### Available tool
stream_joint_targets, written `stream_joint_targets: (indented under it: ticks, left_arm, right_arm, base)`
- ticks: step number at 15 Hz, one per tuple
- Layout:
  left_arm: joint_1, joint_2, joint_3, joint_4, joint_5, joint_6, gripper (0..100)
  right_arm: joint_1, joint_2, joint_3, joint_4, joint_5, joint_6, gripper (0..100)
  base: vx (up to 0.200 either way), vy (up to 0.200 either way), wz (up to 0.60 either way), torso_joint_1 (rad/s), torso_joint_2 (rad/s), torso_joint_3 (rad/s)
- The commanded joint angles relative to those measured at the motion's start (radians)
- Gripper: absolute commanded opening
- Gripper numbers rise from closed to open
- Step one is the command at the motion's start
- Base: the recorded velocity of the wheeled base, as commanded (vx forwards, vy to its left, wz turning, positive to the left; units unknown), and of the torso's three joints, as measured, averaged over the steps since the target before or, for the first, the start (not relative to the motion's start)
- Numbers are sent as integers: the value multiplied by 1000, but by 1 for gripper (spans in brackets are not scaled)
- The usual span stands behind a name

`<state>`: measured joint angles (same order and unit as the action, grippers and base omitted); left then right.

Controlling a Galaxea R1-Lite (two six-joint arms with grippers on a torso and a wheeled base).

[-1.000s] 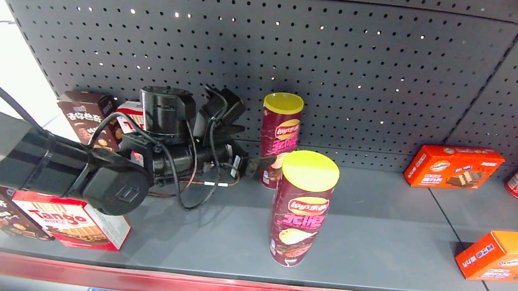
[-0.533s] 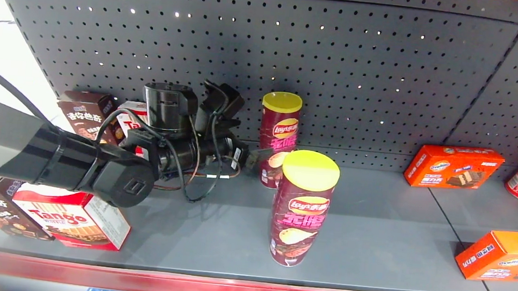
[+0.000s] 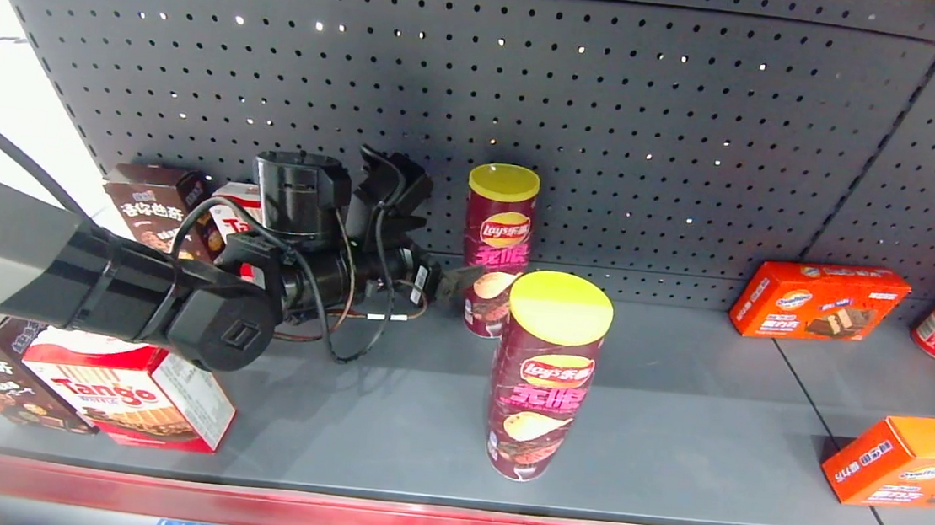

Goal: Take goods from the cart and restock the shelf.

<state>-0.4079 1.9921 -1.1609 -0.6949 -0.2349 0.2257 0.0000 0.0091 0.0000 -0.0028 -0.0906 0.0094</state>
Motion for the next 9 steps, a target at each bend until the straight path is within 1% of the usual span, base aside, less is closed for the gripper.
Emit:
stream_joint_targets:
  ticks: [1,5,6,8,9]
  left_arm:
    - [-2,-9,9,-2,0,0,100]
    - [-6,-67,13,-2,0,0,100]
    - [-5,-101,26,17,25,-5,100]
    - [-9,-138,30,89,101,-2,100]
    - [-12,-156,29,140,155,4,100]
  right_arm:
    - [0,2,0,-2,0,0,100]
    - [0,2,0,0,0,0,100]
    - [0,2,0,0,0,0,100]
    - [0,2,0,0,0,0,100]
    - [0,2,0,0,0,0,100]
  base:
    - [0,0,0,0,0,0]
    - [0,0,0,0,0,0]
    - [0,0,0,0,0,0]
    - [0,0,0,0,0,0]
    - [0,0,0,0,0,0]
